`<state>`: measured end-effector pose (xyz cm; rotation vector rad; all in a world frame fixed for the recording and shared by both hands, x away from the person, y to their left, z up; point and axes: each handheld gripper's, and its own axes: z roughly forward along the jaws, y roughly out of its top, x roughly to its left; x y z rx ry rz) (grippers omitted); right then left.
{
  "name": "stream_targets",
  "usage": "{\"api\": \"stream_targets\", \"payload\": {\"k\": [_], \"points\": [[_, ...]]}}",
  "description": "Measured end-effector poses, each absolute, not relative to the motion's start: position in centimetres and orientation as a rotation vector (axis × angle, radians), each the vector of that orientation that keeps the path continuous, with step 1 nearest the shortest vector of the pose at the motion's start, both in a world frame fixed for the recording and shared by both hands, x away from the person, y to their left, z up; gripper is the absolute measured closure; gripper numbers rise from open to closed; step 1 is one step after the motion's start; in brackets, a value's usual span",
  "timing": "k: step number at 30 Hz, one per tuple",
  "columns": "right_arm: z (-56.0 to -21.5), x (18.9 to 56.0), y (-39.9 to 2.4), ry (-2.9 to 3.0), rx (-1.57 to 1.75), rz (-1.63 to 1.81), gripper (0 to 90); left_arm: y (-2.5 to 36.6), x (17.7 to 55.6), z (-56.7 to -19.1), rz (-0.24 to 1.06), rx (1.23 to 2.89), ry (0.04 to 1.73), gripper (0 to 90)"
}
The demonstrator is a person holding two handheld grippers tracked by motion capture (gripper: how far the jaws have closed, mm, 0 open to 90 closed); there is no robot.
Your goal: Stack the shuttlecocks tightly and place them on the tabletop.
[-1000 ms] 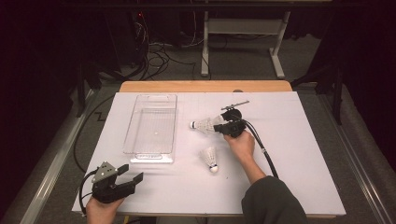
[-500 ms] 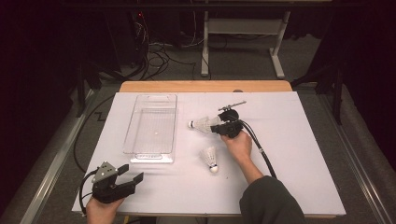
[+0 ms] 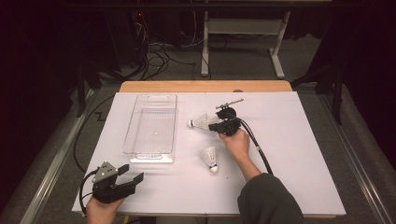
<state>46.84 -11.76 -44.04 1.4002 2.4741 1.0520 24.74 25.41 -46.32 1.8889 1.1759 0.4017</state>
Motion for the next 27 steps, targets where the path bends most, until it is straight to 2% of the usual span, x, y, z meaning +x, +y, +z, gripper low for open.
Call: {"api": "stream_targets", "payload": {"k": [5, 10, 16, 20, 24, 27], "points": [[-44.0, 47.0, -11.6, 2.480, 1.396, 1.056, 88.4, 25.4, 24.7, -46.3, 0.401, 1.891, 1.173, 32.1], [-44.1, 47.0, -11.8, 2.481, 1.405, 1.038, 82.2, 25.4, 24.7, -46.3, 0.400, 1.892, 1.172, 32.1], [-43.6, 46.7, -12.1, 2.474, 1.393, 1.037, 80.7, 25.4, 24.7, -46.3, 0.401, 1.892, 1.172, 32.3], [-43.2, 46.5, -12.3, 2.466, 1.386, 1.028, 82.7, 25.4, 24.7, -46.3, 0.401, 1.892, 1.172, 32.3], [-42.9, 46.5, -12.4, 2.458, 1.376, 1.026, 89.9, 25.4, 24.7, -46.3, 0.401, 1.893, 1.173, 32.3], [-42.9, 46.6, -12.4, 2.462, 1.362, 1.025, 90.0, 25.4, 24.8, -46.3, 0.399, 1.893, 1.173, 32.3]]}}
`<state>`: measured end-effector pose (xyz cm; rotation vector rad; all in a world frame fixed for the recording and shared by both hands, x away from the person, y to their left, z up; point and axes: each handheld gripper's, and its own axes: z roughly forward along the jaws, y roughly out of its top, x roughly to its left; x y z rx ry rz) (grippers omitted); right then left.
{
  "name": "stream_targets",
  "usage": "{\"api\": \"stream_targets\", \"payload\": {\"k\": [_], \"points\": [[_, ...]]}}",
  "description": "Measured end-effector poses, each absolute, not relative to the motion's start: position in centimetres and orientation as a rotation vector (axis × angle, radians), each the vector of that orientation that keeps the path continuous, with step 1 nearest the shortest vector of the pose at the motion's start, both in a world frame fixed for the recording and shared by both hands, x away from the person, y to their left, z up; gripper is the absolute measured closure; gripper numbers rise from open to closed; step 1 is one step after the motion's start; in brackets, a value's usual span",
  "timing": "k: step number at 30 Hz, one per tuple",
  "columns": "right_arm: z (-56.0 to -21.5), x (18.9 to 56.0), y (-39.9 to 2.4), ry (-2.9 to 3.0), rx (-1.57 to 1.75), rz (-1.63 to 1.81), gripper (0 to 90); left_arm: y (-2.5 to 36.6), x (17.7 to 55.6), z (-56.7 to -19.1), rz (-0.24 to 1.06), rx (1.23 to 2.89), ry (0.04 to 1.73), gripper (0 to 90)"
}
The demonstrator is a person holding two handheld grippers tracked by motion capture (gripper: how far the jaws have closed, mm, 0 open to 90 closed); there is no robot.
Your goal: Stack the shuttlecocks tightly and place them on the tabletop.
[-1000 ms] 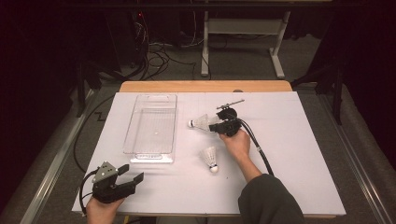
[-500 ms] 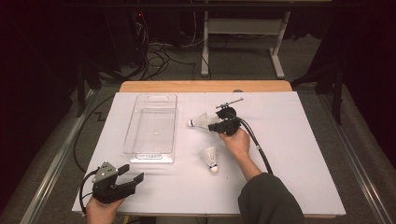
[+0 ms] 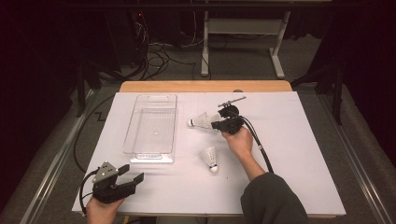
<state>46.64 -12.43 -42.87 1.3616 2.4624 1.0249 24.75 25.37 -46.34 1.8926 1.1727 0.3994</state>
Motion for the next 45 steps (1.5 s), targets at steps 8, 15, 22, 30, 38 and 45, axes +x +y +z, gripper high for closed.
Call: {"api": "stream_targets", "payload": {"k": [8, 15, 22, 30, 38, 45], "points": [[-42.89, 46.93, -12.33, 2.489, 1.333, 1.049, 90.0, 25.36, 24.78, -46.35, 0.399, 1.896, 1.172, 32.3], [-42.88, 46.55, -11.99, 2.548, 1.283, 1.072, 90.0, 25.36, 24.77, -46.35, 0.399, 1.896, 1.172, 32.4], [-42.78, 46.31, -11.69, 2.562, 1.241, 1.098, 90.0, 25.34, 24.76, -46.35, 0.400, 1.896, 1.170, 32.5], [-43.07, 46.56, -11.74, 2.557, 1.242, 1.122, 90.0, 25.31, 24.77, -46.36, 0.400, 1.898, 1.168, 32.5], [-43.42, 46.80, -11.75, 2.547, 1.263, 1.104, 90.0, 25.27, 24.80, -46.38, 0.396, 1.901, 1.170, 32.5], [-43.66, 46.78, -11.55, 2.532, 1.274, 1.047, 85.1, 25.27, 24.78, -46.36, 0.399, 1.900, 1.168, 32.5]]}}
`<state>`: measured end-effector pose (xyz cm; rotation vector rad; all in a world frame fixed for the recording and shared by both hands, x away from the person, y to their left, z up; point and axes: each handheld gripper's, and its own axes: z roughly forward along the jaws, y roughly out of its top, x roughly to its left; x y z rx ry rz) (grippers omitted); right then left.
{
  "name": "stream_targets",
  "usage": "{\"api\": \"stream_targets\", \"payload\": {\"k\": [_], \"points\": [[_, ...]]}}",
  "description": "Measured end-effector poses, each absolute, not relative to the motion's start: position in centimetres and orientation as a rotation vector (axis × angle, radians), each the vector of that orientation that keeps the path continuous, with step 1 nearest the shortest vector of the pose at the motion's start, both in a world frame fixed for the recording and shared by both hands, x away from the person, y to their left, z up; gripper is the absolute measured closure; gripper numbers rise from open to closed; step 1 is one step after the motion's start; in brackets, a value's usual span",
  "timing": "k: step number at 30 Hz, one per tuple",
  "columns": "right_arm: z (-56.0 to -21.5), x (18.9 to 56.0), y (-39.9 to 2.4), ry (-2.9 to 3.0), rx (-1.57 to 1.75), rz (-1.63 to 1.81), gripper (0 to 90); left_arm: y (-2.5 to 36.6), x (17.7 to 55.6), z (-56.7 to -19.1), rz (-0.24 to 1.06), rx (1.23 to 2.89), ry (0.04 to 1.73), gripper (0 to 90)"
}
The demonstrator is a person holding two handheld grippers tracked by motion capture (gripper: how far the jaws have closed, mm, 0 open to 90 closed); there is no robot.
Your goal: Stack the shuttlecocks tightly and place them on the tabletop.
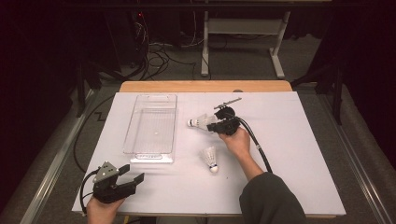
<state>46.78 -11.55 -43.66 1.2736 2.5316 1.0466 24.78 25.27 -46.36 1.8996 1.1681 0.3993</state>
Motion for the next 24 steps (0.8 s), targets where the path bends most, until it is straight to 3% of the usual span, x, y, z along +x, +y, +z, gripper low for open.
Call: {"api": "stream_targets", "payload": {"k": [14, 24], "points": [[-43.3, 46.5, -12.1, 2.497, 1.301, 1.024, 61.7, 25.3, 24.8, -46.3, 0.402, 1.901, 1.168, 32.4], [-43.2, 45.9, -13.1, 2.445, 1.305, 1.029, 52.3, 25.3, 24.8, -46.3, 0.402, 1.898, 1.168, 32.4]]}}
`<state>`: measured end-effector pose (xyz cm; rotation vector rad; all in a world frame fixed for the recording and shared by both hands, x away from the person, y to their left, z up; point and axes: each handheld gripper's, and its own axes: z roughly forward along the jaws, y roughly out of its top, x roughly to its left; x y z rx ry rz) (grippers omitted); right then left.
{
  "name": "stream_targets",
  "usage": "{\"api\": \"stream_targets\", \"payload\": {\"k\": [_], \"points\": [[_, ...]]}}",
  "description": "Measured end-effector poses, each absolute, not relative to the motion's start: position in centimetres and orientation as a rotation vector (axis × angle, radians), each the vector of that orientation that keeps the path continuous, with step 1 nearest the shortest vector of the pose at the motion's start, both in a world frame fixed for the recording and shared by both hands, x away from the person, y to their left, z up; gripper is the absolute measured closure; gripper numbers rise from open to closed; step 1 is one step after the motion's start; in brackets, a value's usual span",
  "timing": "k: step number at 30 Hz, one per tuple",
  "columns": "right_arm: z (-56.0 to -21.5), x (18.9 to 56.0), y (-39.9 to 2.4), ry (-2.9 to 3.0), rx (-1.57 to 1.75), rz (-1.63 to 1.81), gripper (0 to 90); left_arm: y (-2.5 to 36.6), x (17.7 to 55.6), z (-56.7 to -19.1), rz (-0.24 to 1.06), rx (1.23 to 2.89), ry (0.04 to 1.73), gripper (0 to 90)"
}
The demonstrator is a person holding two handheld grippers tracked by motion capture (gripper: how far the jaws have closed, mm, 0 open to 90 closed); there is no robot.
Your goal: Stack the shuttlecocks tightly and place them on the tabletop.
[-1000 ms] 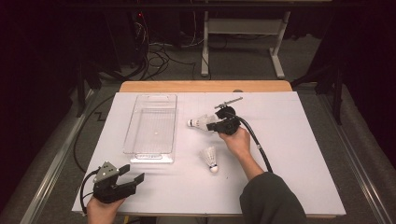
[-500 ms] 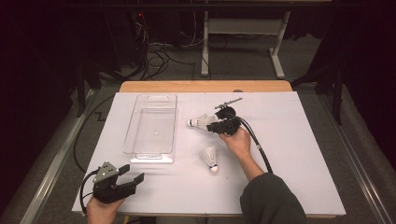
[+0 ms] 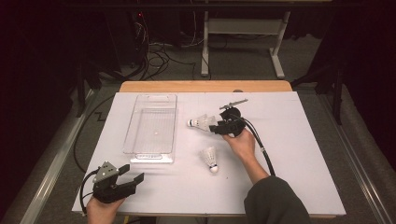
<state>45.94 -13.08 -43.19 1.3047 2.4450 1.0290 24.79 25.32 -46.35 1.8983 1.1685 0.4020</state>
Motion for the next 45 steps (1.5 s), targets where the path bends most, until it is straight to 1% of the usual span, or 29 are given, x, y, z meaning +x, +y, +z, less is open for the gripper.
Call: {"api": "stream_targets", "payload": {"k": [7, 15, 32, 45], "points": [[-42.8, 45.4, -13.6, 2.417, 1.306, 1.036, 47.2, 25.3, 24.8, -46.3, 0.401, 1.900, 1.169, 32.4], [-42.6, 44.7, -14.3, 2.378, 1.285, 1.061, 47.1, 25.4, 24.8, -46.3, 0.400, 1.897, 1.172, 32.4], [-42.0, 43.0, -15.8, 2.361, 1.269, 1.104, 44.1, 25.4, 24.8, -46.4, 0.396, 1.892, 1.178, 32.4], [-41.6, 41.0, -16.2, 2.386, 1.206, 1.131, 43.2, 25.4, 24.8, -46.4, 0.397, 1.892, 1.179, 32.4]]}}
